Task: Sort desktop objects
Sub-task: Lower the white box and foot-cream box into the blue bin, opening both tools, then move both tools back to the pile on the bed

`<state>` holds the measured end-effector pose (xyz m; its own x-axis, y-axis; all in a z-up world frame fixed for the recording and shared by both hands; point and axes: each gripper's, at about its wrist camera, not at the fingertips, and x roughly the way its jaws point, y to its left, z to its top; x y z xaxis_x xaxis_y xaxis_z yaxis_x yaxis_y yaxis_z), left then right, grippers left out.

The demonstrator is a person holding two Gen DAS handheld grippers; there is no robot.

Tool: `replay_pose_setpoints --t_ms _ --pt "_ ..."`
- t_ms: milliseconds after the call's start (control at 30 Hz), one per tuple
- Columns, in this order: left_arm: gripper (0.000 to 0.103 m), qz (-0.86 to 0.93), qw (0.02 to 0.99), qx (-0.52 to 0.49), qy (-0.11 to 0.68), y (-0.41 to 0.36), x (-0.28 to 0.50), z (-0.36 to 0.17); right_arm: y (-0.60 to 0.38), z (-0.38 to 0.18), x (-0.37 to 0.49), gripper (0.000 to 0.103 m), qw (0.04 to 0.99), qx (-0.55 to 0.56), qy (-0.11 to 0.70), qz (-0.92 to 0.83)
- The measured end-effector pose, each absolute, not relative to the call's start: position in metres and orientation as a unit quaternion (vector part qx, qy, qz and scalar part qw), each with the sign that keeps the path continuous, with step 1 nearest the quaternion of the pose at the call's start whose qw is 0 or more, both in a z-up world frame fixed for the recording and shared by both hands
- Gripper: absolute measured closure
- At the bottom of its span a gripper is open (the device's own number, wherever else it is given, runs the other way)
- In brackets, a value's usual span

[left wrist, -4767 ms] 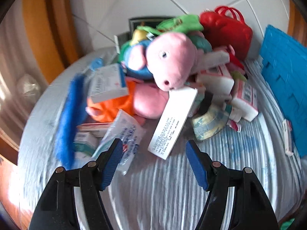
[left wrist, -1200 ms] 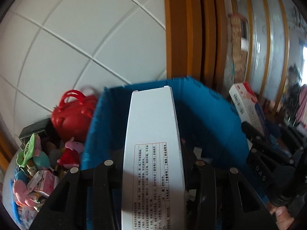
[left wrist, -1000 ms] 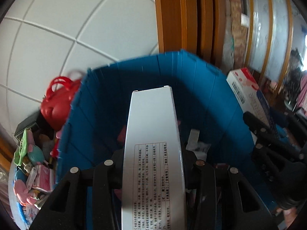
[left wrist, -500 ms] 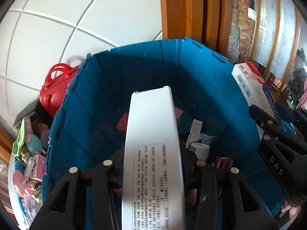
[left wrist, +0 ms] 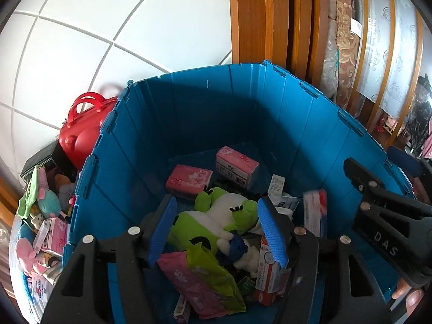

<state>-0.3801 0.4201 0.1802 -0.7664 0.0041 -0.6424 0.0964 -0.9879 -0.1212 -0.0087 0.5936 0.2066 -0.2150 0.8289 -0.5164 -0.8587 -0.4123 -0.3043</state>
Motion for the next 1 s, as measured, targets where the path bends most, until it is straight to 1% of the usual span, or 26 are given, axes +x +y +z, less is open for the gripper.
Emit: replay_pose_setpoints --t_ms 33,167,233,433,533,600,733,767,800,867,967,1000 --pt "0.041 -0.937 0.025 0.34 0.072 0.421 -0.38 0.18 0.593 0.207 -0.009 0.016 0.542 -0.315 0.023 0.779" --pt "0.041 -0.938 0.023 0.339 0.071 0.422 -0.38 0.181 0.592 0.208 -0.011 0.009 0.55 -0.312 0.019 0.775" --pt "0.041 -0.938 0.024 0.338 0.071 0.422 -0.38 0.181 0.592 0.209 -0.01 0.003 0.551 -0.309 0.021 0.775" --pt "0.041 -0.942 0.029 0.329 0.064 0.425 -0.378 0.182 0.594 0.209 -0.007 0.002 0.551 -0.305 0.032 0.776" --pt "0.041 -0.949 0.035 0.306 0.069 0.42 -0.369 0.185 0.594 0.21 -0.005 0.002 0.555 -0.3 0.032 0.776" --pt "0.041 -0.955 0.051 0.284 0.071 0.414 -0.355 0.188 0.592 0.21 -0.004 0.0 0.555 -0.295 0.032 0.778" --pt "0.041 -0.961 0.046 0.256 0.09 0.397 -0.322 0.194 0.59 0.213 0.002 0.0 0.555 -0.274 0.038 0.785" --pt "0.04 -0.963 0.049 0.249 0.091 0.393 -0.315 0.195 0.589 0.214 0.003 0.0 0.553 -0.267 0.041 0.788" --pt "0.035 -0.965 0.054 0.241 0.091 0.388 -0.305 0.197 0.587 0.215 0.007 0.0 0.549 -0.257 0.043 0.794" --pt "0.027 -0.969 0.071 0.218 0.095 0.377 -0.285 0.199 0.582 0.216 0.011 0.0 0.544 -0.239 0.045 0.803" --pt "0.022 -0.973 0.119 0.167 0.104 0.353 -0.247 0.202 0.565 0.216 0.014 0.0 0.518 -0.209 0.063 0.827" --pt "0.022 -0.973 0.131 0.159 0.104 0.345 -0.239 0.201 0.558 0.216 0.012 0.0 0.505 -0.201 0.068 0.837"
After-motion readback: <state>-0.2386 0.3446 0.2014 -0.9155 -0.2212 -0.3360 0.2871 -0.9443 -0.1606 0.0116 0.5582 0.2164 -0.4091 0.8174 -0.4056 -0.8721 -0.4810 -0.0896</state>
